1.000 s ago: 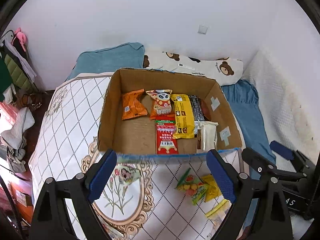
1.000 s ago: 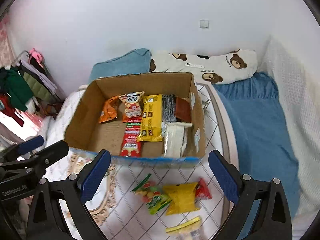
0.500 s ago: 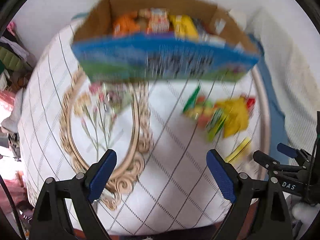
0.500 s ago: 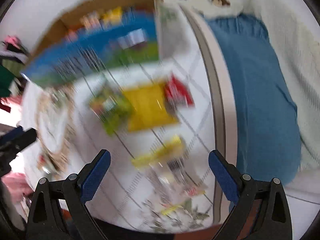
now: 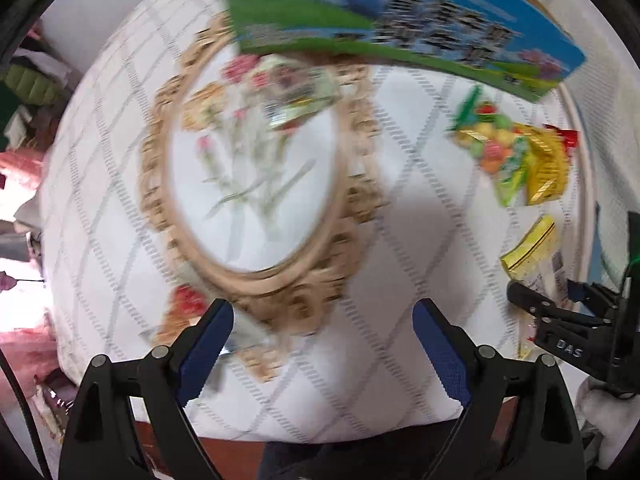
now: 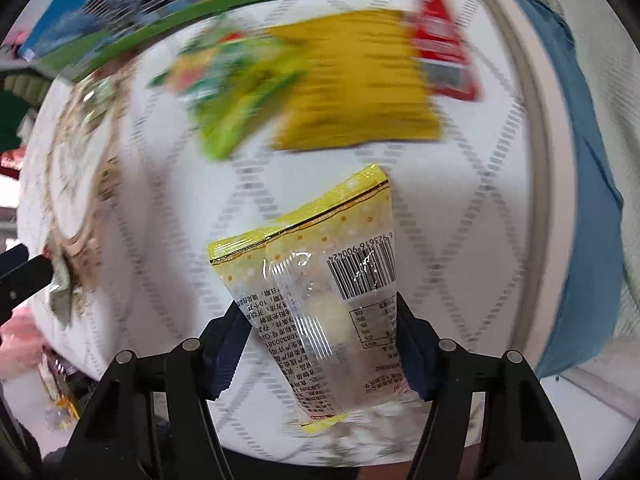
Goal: Organize snacks
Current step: 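Grasp the oat cookie packet with left tool while right tool grasps the yellow bread bag, then carry both packets into the box and open both tools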
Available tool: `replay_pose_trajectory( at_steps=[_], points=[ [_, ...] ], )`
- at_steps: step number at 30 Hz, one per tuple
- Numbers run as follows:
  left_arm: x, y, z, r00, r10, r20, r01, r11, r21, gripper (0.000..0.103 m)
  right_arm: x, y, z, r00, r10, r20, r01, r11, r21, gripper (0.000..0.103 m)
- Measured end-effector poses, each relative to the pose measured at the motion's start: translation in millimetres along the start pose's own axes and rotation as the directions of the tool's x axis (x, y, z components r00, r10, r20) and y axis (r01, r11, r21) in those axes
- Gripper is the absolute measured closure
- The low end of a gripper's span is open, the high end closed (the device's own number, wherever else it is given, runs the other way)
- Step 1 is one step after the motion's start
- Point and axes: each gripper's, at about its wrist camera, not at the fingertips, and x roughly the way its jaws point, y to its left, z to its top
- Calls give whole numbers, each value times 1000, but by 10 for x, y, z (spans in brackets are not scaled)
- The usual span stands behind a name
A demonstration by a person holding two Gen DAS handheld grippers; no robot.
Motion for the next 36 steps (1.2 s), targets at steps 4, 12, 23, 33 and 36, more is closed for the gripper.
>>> replay_pose_trajectory(
  at_steps=[4, 12, 23, 33, 36],
  points=[
    [92, 318, -167, 995, 85, -60, -83, 996, 30, 11, 49, 481, 59, 999, 33, -13, -34, 995, -91, 34],
    [405, 649, -335, 972, 188, -140, -172, 978, 122, 12, 180, 1124, 177, 996, 60, -65, -72, 976, -205, 34],
    [566, 1003, -120, 979, -92, -185, 55, 979, -196, 37, 87, 993, 479, 984, 133, -115, -145, 984, -104, 18],
    [681, 767, -280, 968, -179, -174, 133, 960, -245, 37, -3, 1007, 314, 995, 76, -67, -89, 973, -212, 22],
    [717, 637, -278, 968, -177, -179, 133, 963, -233, 37, 45, 987, 258, 990, 117, -76, -127, 980, -153, 40]
  ],
)
